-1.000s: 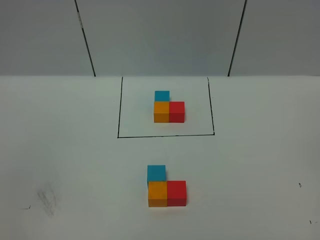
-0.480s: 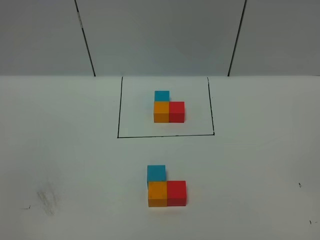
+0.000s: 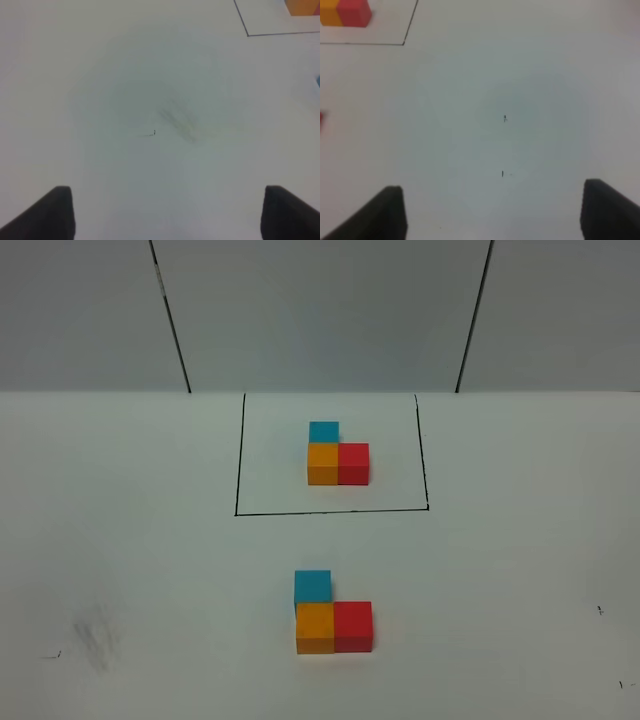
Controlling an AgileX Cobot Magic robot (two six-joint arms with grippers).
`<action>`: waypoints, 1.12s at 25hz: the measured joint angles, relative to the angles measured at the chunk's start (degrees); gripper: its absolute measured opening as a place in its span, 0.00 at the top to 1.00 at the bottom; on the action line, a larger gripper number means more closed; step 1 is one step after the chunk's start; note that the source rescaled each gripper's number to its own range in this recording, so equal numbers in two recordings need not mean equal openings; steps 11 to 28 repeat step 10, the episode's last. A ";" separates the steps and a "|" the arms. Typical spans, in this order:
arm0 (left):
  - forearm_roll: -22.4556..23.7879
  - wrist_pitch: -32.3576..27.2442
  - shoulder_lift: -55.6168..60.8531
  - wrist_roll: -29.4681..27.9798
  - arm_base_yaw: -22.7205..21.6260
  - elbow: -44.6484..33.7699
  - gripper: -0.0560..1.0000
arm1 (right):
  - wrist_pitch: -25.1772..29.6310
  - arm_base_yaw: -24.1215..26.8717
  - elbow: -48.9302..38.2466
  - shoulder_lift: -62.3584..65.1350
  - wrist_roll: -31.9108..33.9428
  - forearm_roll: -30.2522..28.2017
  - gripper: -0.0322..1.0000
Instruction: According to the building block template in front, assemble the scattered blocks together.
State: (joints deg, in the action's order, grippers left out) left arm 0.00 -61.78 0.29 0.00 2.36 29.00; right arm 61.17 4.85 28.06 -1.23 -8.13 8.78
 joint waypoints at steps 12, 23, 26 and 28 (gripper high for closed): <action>0.00 0.00 0.00 0.00 0.00 0.00 0.33 | -0.20 0.00 -0.01 1.62 -0.05 0.95 0.86; 0.00 0.00 0.00 0.00 0.00 0.00 0.33 | -0.20 0.00 -0.01 1.62 -0.05 0.95 0.86; 0.00 0.00 0.00 0.00 0.00 0.00 0.33 | -0.20 0.00 -0.01 1.62 -0.05 0.95 0.86; 0.00 0.00 0.00 0.00 0.00 0.00 0.33 | -0.20 0.00 -0.01 1.62 -0.05 0.95 0.86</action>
